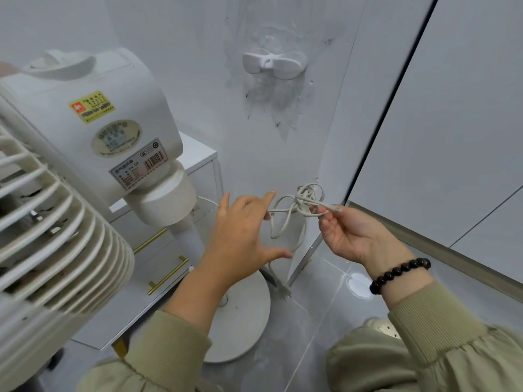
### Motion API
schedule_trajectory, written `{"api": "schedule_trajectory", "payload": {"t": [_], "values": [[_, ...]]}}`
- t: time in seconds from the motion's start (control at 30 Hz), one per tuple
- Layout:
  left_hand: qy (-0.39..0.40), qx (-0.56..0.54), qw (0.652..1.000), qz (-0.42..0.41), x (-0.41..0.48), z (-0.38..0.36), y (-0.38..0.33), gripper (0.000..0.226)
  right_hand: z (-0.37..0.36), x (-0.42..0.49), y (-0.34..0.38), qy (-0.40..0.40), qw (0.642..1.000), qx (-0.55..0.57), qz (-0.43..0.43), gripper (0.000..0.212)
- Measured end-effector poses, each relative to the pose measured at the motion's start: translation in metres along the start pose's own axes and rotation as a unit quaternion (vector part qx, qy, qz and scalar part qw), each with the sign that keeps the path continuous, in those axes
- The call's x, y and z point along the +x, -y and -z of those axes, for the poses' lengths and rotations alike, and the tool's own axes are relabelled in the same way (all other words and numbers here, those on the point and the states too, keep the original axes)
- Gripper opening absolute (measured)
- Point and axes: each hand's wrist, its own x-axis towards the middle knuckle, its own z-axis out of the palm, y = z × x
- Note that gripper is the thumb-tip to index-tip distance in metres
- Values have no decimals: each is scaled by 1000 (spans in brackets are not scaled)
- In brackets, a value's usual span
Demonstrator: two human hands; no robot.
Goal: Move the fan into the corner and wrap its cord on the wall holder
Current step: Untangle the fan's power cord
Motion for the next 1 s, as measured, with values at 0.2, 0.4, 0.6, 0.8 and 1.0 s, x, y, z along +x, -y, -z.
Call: {"api": "schedule_trajectory", "payload": {"t": [0.2,0.4,0.6,0.8,1.0], "values": [[-96,-76,992,34,4,-8,2,39,2,-1,-3,23,999,30,-1,24],[-97,-181,967,153,9,-2,-6,28,5,0,-11,121,985,-123,22,43],[-89,-215,948,215,10,3,-10,14,-2,-3,-23,95,955,-262,102,14],[-11,-100,984,148,6,3,-2,65,-6,-2,-18,3,956,-242,168,18],[-33,-236,970,53,3,-1,-14,72,-7,-6,-16,-66,902,-356,236,26]]}}
